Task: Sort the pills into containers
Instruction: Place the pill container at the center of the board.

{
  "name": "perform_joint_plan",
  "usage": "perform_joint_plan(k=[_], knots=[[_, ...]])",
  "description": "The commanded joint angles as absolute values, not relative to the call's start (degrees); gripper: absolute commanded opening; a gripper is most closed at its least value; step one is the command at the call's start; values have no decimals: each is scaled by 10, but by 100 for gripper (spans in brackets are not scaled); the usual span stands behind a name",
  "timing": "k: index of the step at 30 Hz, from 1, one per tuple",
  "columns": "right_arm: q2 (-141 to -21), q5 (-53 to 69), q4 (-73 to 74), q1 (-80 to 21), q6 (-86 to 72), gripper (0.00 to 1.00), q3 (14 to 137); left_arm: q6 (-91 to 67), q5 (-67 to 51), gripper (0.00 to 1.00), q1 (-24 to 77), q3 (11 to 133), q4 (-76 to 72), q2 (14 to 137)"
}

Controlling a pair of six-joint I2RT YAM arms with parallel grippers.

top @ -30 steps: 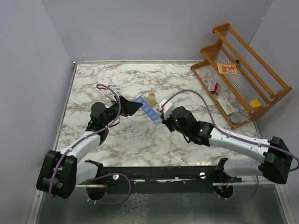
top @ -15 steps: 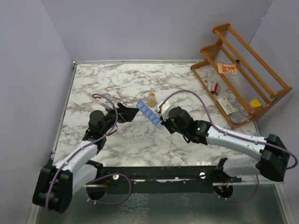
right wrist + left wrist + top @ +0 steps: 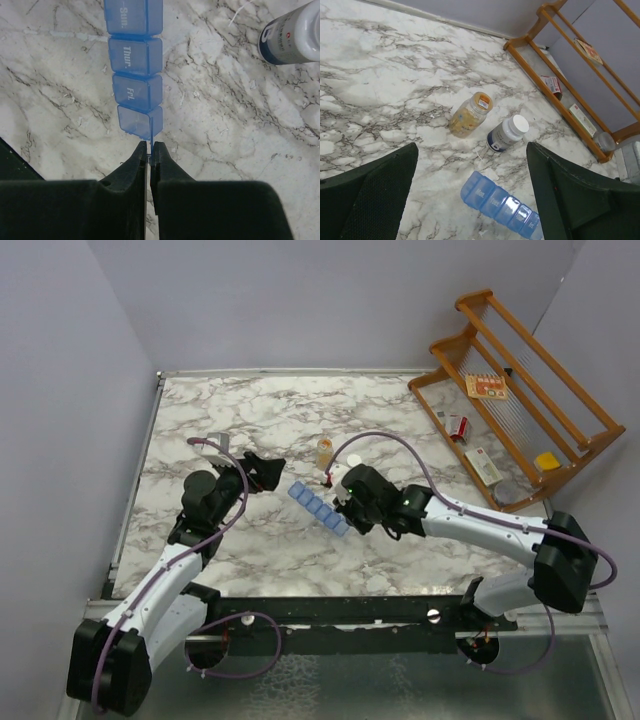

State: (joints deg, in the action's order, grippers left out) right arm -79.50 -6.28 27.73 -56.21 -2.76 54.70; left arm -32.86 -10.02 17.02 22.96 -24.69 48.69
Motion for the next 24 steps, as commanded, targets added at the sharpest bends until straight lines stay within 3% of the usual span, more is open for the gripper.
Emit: perform_joint_plan(k=[1,15,18,24], knots=[[-831,-20,351,-564,-35,1,587,-316,-100,91,171,246,-234,493],[-895,-65,303,-565,-51,1,573,-316,-105,91,171,247,-234,496],[-896,-84,290,-565,-55,14,572,-316,-108,92,171,248,-234,499],[-892,-129,266,-565,-53,15,571,-315,-109,92,171,249,-235,505]])
